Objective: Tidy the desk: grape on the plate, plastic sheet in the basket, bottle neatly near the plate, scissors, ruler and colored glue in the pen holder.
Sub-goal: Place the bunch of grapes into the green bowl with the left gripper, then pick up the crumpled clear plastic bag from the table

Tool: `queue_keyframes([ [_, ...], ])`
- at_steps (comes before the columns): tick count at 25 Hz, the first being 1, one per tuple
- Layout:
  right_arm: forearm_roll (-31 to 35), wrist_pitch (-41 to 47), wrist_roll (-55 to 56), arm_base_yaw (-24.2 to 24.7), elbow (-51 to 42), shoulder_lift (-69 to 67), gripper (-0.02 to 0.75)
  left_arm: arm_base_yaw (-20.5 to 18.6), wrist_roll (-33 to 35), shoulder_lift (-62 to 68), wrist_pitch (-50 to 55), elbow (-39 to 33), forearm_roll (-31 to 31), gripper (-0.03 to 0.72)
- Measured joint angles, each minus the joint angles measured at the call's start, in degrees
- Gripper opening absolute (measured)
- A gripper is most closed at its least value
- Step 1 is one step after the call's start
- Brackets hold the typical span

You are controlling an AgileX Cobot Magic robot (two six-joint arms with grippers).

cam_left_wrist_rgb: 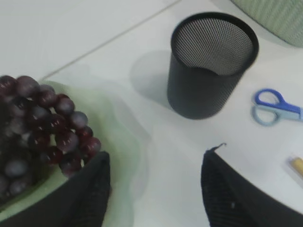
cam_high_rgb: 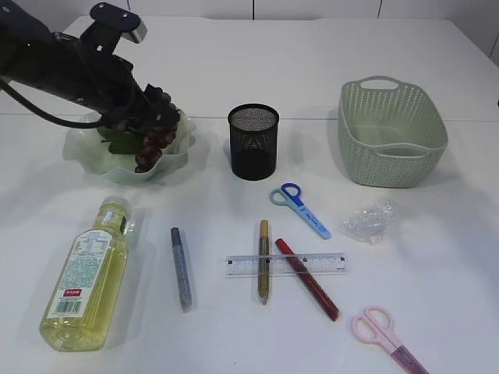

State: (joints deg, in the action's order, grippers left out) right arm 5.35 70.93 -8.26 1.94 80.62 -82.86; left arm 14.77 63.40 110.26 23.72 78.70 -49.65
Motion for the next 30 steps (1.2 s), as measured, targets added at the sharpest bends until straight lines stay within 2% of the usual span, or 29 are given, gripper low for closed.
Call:
queue_keyframes([
  [6, 0.0, 0.1, 0.6, 0.0, 0.0, 0.0, 0.565, 0.0, -16.4, -4.0, 12.2, 0.0, 18.4, 0.449],
  [12, 0.0, 0.1, 1.0, 0.0, 0.0, 0.0, 0.565, 0.0, -30.5, -8.7, 23.0, 0.0, 26.5, 0.448],
  [16, 0.0, 0.2, 1.6, 0.0, 0.0, 0.0, 0.565, 0.0, -43.5, -10.5, 31.8, 0.0, 31.6, 0.448],
  [18, 0.4, 0.2, 2.1, 0.0, 0.0, 0.0, 0.565, 0.0, -47.8, -10.6, 36.9, 0.0, 33.4, 0.448],
  [24, 2.2, 0.2, 2.9, 0.0, 0.0, 1.3, 0.565, 0.0, -52.4, -10.6, 44.9, 0.0, 34.7, 0.448],
  [30, 3.6, 0.3, 3.8, 0.0, -3.5, 5.7, 0.565, 0.0, -55.6, -11.8, 45.8, 0.0, 34.7, 0.435],
])
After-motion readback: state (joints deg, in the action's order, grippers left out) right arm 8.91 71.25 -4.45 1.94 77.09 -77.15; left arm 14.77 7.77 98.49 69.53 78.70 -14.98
